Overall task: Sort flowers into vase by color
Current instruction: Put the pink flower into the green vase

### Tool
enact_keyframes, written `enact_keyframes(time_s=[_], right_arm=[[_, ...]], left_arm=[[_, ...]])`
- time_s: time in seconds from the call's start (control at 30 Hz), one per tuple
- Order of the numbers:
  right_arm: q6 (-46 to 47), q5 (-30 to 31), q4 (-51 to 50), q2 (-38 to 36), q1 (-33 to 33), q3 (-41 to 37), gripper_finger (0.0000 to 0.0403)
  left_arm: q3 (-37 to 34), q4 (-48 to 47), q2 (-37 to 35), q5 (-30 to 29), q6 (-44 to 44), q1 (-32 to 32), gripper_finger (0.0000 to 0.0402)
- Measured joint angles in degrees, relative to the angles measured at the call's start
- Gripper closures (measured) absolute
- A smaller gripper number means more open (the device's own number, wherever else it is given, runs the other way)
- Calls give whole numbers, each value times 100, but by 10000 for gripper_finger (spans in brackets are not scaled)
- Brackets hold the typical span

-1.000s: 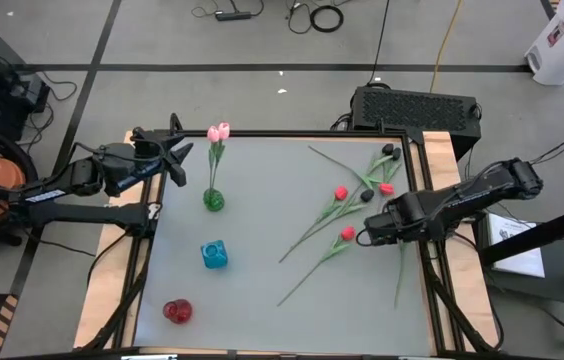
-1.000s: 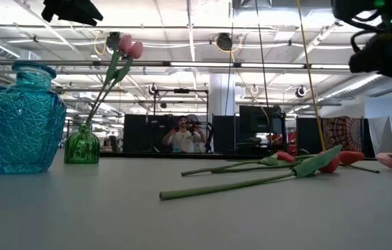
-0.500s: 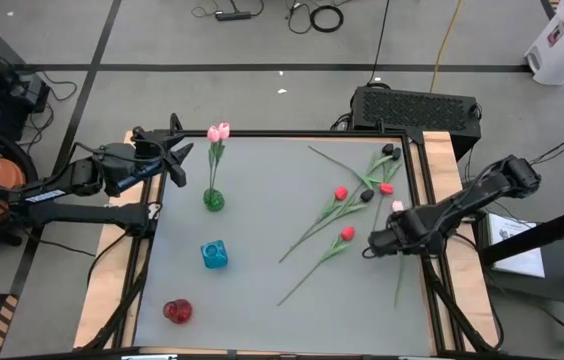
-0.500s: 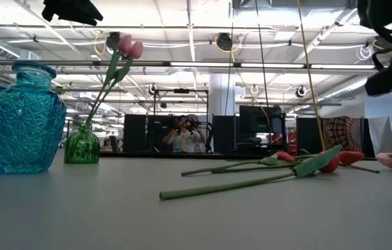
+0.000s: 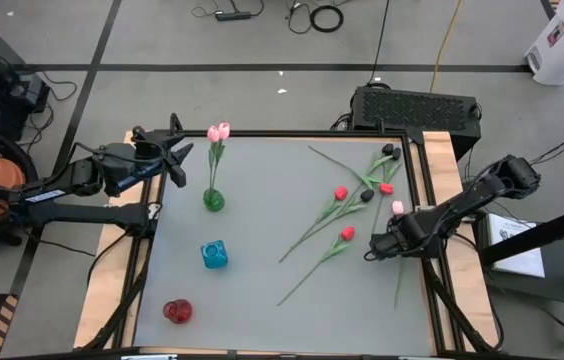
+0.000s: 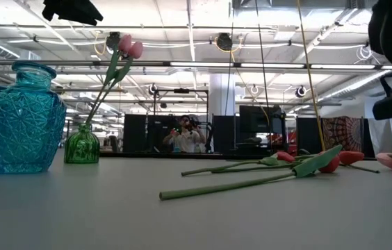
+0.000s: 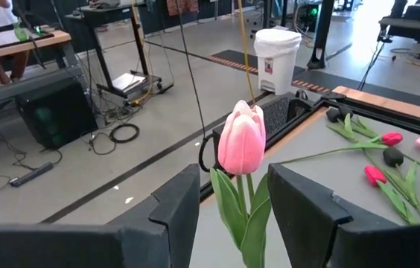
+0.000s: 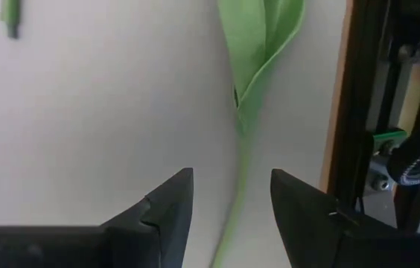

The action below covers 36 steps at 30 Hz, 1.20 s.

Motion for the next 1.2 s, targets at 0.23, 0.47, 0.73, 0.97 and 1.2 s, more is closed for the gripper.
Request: enact_keyframes(time_s=[0.23, 0.47, 0.73, 0.97, 1.2], right_arm=[[115, 1, 109, 0, 0, -115, 232], [391, -119, 494, 0, 0, -489, 232], [399, -137, 752, -13, -2, -586, 232], [375, -99, 867, -11, -4, -591, 281], [359, -58, 1057, -7, -4, -593, 370]], left_arm=[[0, 3, 0, 2, -44, 1, 235], [0, 6, 0, 38, -49, 2, 235], [0, 9, 0, 39, -50, 0, 235], [0, 9, 0, 39, -50, 2, 235], [0, 9, 0, 37, -50, 1, 235]])
